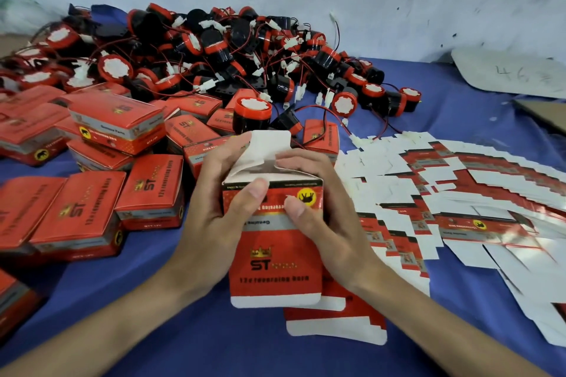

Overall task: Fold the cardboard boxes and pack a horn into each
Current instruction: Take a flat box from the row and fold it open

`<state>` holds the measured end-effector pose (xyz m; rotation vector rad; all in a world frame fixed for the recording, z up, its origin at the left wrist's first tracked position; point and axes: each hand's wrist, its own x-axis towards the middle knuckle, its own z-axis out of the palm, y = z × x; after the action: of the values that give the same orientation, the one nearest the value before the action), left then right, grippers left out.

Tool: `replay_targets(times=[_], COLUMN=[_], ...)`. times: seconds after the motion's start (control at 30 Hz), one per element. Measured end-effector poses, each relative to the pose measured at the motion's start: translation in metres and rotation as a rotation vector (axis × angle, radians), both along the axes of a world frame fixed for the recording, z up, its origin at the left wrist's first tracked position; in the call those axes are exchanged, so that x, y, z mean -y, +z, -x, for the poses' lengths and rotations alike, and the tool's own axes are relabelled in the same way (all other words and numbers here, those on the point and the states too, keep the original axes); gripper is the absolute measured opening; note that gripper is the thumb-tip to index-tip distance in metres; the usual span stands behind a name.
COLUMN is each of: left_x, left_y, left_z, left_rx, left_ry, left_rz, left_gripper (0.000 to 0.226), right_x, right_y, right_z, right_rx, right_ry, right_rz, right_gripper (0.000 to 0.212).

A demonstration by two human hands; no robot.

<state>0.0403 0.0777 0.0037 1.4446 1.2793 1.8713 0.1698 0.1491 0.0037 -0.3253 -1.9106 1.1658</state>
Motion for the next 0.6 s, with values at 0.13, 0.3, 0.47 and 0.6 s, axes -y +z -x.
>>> replay_targets(times=[0.13,0.3,0.47,0.6], left_x=[-0.001,-0.001,-0.001,-0.003], left_y=[-0.004,-0.010,-0.010,-0.009], left_z=[0.003,0.002,-0.002,0.000], left_rx=[-0.010,-0.012,0.004,-0.141], left_ry=[0.052,0.040,0.019,0.026], left_rz=[-0.030,0.027,-0.045,-0.030], left_gripper=[0.037,0.020,0.021,0.024], right_x=[0.004,0.000,-0.002,-0.005], right_y=[-0.003,-0.001,0.000,0.000], right_z=[0.004,0.003,0.002,0.002], right_rx=[0.040,-0.012,-0.044,-0.020], right_ry=[-0.110,-0.071,-0.079,-0.149], right_rz=[-0.057,-0.022,-0.041,-0.151], right_gripper=[0.033,0.032,0.029,0.022])
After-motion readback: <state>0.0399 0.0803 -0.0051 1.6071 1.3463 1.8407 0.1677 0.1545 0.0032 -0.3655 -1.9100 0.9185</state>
